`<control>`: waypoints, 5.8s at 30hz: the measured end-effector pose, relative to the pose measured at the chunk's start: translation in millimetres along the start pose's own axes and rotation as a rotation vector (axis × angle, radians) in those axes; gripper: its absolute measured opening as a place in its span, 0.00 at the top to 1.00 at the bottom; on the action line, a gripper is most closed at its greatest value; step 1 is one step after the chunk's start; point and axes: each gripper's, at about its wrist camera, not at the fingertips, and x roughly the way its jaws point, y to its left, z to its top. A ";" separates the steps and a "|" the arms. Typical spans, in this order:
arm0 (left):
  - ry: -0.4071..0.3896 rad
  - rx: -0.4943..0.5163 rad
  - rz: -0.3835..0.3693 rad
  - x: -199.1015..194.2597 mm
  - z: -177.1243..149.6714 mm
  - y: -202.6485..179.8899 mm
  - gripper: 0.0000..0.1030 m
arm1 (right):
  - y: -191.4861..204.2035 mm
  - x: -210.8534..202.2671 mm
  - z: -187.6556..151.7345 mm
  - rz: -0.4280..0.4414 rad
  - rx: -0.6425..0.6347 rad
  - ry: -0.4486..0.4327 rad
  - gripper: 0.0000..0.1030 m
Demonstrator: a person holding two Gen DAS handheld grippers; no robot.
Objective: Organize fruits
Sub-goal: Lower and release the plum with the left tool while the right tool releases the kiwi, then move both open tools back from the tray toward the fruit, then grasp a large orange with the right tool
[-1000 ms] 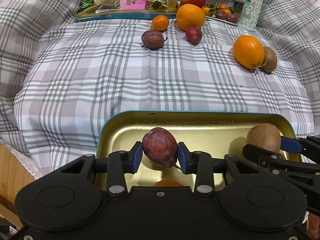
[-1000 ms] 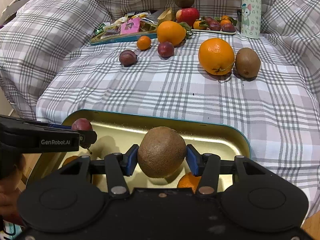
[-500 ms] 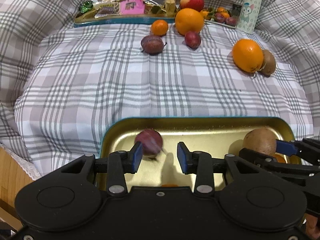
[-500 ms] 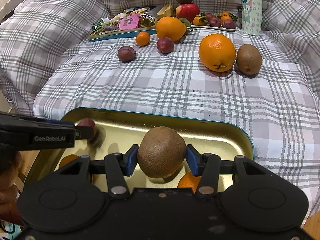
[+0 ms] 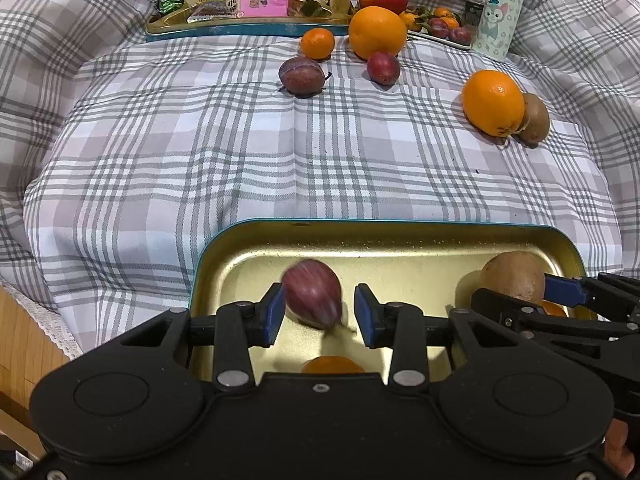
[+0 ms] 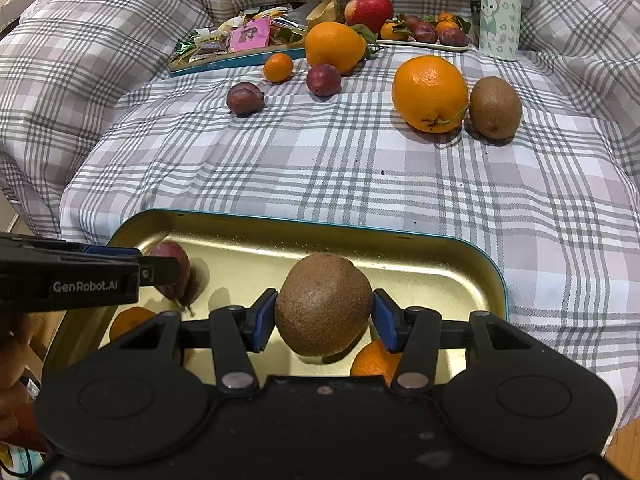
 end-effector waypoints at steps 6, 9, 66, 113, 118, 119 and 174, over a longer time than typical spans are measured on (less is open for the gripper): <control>0.000 0.001 -0.003 -0.4 -0.2 -1.1 0.55 | -1.4 2.9 -1.2 -0.011 0.012 0.023 0.48; 0.001 0.000 -0.002 -0.6 0.1 -1.4 0.55 | -1.2 2.6 -1.6 -0.015 0.010 0.022 0.48; -0.085 0.063 0.013 -24.7 2.8 -20.8 0.55 | -24.1 -38.5 6.7 -0.026 0.142 -0.143 0.49; -0.114 0.046 0.058 37.2 104.2 -8.7 0.55 | -63.5 18.3 112.6 -0.112 0.144 -0.222 0.49; -0.100 0.037 0.072 46.5 113.9 -7.2 0.55 | -66.5 25.4 123.4 -0.130 0.128 -0.241 0.49; -0.098 0.036 0.074 48.0 115.4 -6.9 0.55 | -66.7 26.2 125.2 -0.134 0.123 -0.246 0.49; -0.146 -0.013 0.043 79.1 140.0 6.6 0.54 | -55.7 83.4 130.7 -0.225 -0.080 -0.244 0.31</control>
